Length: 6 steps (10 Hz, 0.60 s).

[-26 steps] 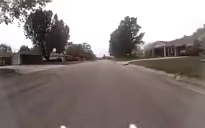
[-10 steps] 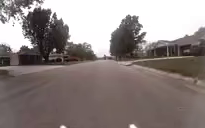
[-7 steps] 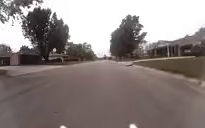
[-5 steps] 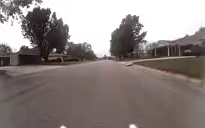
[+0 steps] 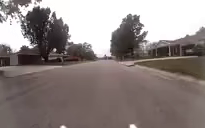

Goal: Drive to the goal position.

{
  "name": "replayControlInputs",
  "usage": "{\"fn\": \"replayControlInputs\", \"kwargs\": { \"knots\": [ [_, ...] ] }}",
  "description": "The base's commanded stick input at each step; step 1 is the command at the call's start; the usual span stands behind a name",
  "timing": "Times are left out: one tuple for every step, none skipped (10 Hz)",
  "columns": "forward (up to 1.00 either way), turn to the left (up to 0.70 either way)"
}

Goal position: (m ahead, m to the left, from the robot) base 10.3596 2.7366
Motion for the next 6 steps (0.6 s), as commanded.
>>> {"fn": "replayControlInputs", "kwargs": {
  "knots": [
    [0.5,-0.5],
    [0.5,-0.49],
    [0.5,-0.27],
    [0.5,-0.04],
    [0.5,0.0],
    [0.5,0.0]
  ]
}}
